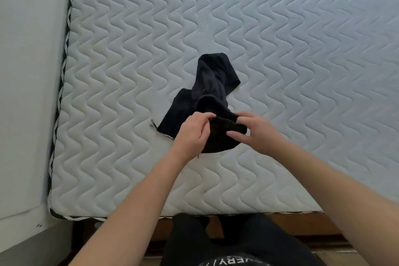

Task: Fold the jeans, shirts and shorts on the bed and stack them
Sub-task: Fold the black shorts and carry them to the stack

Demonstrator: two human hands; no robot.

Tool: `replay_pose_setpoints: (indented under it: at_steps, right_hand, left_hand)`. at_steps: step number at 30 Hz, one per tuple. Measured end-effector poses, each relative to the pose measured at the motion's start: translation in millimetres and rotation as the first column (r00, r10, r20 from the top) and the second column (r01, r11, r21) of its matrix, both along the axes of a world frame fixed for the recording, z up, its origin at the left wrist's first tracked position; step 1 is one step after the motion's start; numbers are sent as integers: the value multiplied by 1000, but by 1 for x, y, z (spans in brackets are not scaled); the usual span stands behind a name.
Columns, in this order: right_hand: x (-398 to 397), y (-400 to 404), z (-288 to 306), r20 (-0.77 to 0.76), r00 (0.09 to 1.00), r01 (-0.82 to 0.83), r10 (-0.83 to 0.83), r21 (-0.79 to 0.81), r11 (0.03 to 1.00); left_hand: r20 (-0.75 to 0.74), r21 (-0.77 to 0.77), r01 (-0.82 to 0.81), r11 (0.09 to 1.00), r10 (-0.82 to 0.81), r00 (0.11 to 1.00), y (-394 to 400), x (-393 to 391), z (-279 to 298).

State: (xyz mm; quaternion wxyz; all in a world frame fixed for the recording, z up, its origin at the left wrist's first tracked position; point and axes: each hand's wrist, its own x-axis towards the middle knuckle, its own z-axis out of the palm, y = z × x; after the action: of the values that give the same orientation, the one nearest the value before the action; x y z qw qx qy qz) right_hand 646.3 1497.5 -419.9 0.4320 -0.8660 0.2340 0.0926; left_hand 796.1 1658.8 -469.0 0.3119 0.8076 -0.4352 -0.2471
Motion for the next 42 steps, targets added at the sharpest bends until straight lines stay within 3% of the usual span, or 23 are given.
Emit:
replay_pose_setpoints:
  at_steps: [3, 6, 9, 15, 18, 22, 27, 33, 36, 38, 42]
  right_hand:
    - [-22, -7, 35, 43, 999, -9, 6, 51, 999]
    - [-41, -12, 68, 122, 990, 54, -69, 122, 991]
    - [-65, -19, 92, 175, 979, 81, -109, 159, 984]
    - [-105, -25, 132, 319, 930, 117, -181, 211, 971]
    - [-118, -42, 142, 342, 921, 168, -185, 78, 983]
    - [-126, -69, 155, 299, 942, 201, -151, -144, 969]
    - [-118, -78, 183, 328, 942, 161, -63, -280, 947]
    - [-97, -82, 231, 350, 933, 99, 80, -466, 879]
    - [-82, -84, 254, 263, 947, 15, 187, -615, 788]
    - [-73, -85, 268, 203, 954, -16, 219, -697, 717]
    - [-58, -93, 291, 19, 970, -122, 241, -825, 552]
  left_hand:
    - [76, 237, -78, 968, 61, 995, -3, -10, -12]
    - [59, 440, 23, 898, -54, 997, -6, -35, -23]
    - [74, 461, 104, 881, -155, 985, -15, -69, -27]
    - [260, 416, -96, 904, -18, 965, -42, -84, -4]
    - [257, 381, -82, 921, -21, 966, -35, -63, 29]
    - [268, 386, 86, 918, -201, 942, -11, -17, 88]
    - [340, 397, 238, 887, -383, 859, 9, 28, 175]
    - [552, 509, 269, 818, -550, 626, 25, 63, 260]
    - [699, 422, 287, 860, -511, 501, 31, 81, 296]
    - [738, 312, 333, 890, -448, 505, 36, 92, 317]
    - [652, 151, 371, 916, -374, 660, 45, 116, 358]
